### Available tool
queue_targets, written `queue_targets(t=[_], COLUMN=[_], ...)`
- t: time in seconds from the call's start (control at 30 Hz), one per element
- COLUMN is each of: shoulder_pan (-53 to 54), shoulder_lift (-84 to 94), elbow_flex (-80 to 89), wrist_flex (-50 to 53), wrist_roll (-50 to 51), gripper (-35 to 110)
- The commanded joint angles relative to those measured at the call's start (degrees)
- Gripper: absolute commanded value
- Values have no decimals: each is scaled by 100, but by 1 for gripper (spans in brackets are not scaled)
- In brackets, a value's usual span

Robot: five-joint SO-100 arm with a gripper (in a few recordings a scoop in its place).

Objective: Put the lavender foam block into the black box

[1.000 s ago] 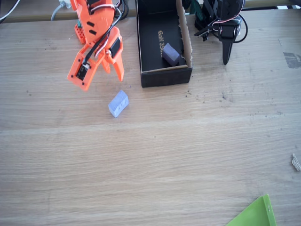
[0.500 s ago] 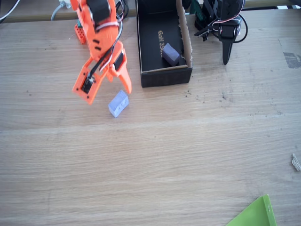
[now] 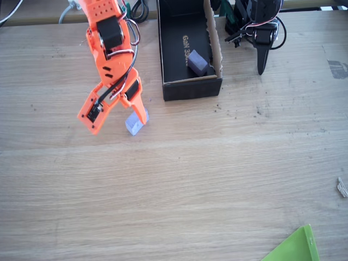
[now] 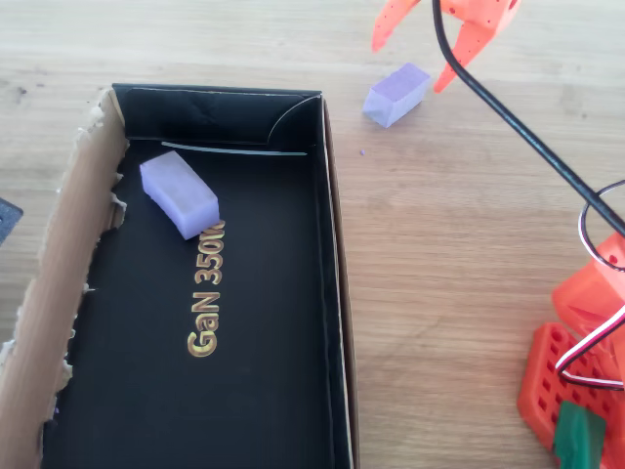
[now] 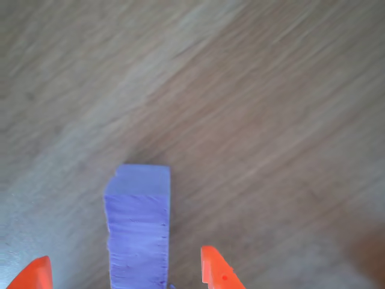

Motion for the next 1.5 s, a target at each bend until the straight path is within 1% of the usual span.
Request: queue_targets(t=[0.0,0.5,0.53,0.6,0.63,0.67,0.8,0.93,1.07,1.3,1.47], shoulder_pan=[9,-35,-44,-62,-62,-53,-44,-132,-237,-598,-1028], shoulder_lift=[70,-703,-738,-765,-729,-677,-387,-211,448,2426,3419], elbow_flex=[-246,-712,-756,-844,-853,-853,-844,-853,-826,-861,-483], wrist_flex=[-141,-334,-334,-272,-229,-176,53,141,316,1705,1775], wrist_roll=[79,88,70,53,167,237,422,272,-343,-712,-940], gripper=[33,32,29,15,5,0,0,0,0,0,0])
